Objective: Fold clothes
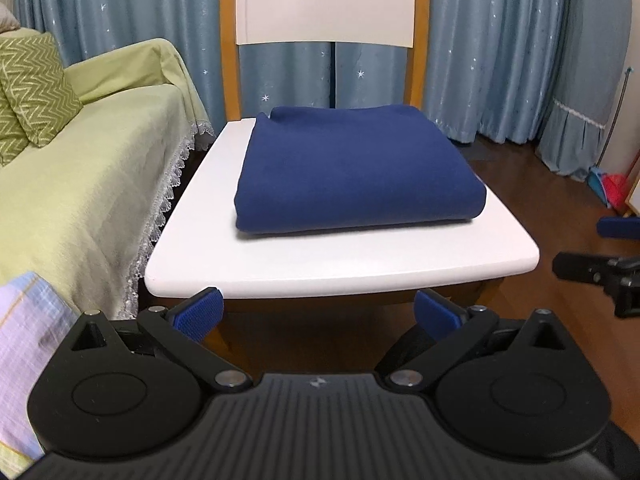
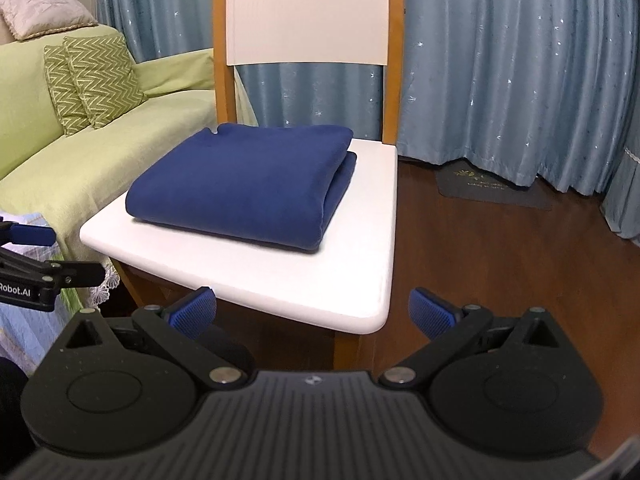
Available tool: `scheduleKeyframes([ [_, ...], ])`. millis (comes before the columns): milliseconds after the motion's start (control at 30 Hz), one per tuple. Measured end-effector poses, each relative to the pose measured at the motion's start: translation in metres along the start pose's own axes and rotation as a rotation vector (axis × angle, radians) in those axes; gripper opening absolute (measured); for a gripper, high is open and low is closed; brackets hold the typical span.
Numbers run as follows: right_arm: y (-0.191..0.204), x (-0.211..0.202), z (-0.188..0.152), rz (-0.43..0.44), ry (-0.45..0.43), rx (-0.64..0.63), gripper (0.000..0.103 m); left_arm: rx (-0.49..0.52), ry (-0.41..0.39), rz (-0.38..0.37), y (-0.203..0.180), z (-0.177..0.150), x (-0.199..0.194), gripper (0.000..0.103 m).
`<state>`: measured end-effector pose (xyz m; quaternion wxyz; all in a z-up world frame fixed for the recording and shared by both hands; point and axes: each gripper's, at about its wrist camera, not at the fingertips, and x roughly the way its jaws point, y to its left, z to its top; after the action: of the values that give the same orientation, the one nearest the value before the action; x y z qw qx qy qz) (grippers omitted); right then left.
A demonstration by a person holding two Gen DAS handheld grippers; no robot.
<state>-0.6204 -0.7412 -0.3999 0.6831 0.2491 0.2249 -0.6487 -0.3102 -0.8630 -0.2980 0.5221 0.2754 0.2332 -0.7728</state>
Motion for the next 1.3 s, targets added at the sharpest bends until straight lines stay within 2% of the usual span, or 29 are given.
scheduleKeyframes([
  [467,0.011,-0.005,0.009,0.024,-0.015,-0.023,0.102,-0.006,0.004,-0.015,0.001,0.004,0.001,0.102],
  [800,0.01,-0.005,0.012,0.004,-0.01,0.001,0.102,0.049,-0.001,0.032,-0.004,0.003,-0.004,0.102],
  [1100,0.018,0.0,0.012,-0.013,0.014,0.026,0.102,0.024,0.027,0.04,0.002,0.006,-0.003,0.102],
  [1300,0.026,0.004,0.011,-0.03,0.034,0.021,0.102,0.032,0.018,0.047,0.003,0.007,-0.005,0.102],
])
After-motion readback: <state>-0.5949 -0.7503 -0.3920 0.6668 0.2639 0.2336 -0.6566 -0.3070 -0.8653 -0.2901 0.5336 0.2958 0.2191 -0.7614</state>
